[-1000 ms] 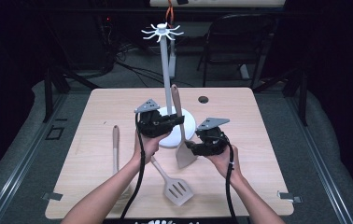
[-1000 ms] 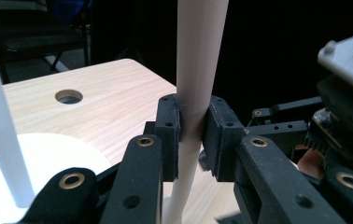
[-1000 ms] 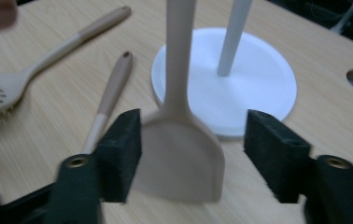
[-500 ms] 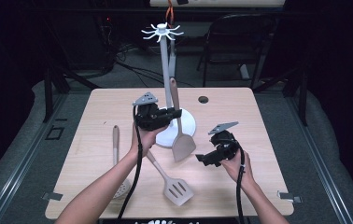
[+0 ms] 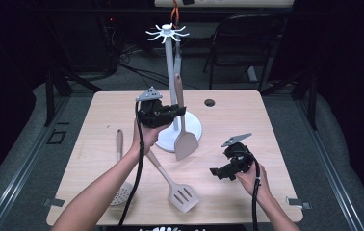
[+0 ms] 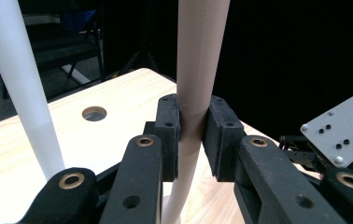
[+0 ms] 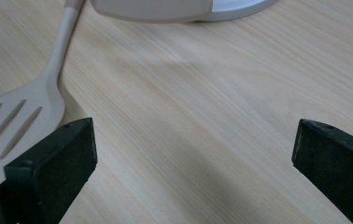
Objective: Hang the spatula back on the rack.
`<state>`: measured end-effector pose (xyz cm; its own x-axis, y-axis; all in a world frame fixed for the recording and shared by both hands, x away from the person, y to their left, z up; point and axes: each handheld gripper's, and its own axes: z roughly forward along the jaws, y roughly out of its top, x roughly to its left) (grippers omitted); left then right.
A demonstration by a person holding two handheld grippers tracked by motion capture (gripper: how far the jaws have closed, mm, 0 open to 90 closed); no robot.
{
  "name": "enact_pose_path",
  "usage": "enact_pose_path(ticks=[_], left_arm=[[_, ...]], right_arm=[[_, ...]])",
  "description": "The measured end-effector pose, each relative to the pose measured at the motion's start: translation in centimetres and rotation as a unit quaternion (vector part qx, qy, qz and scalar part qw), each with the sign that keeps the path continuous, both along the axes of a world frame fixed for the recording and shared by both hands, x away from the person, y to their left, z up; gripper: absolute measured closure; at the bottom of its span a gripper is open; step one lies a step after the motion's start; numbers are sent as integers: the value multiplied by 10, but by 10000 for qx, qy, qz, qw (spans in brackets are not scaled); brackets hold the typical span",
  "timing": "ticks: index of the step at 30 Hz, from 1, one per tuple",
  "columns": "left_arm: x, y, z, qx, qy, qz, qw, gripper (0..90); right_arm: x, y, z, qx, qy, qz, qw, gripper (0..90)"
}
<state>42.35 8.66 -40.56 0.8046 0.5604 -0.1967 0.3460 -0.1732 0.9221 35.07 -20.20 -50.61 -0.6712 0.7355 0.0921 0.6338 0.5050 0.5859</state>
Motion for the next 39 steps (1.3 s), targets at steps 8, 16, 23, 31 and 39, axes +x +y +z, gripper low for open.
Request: enact_pose_path(ticks=[8,16,23,31,39], left_arm=[[7,0,8,4,-20,29,10000,765],[14,2,22,-40,-91,62,9999,765],[22,4,32,31,-148,100,9998,765],[27,-2,44,108,-227,53,9997,765],[32,-9,57,243,-308,12,9992,765]], right_arm=[[5,0,-1,-215,-113,16,9997,0],[9,1,-4,-452,-141,34,9989,0],[9,3,-2,-554,-195,77,9982,0],[8,3,0,-519,-288,96,9982,0],[7,5,2,-623,-363,149,9973,0]])
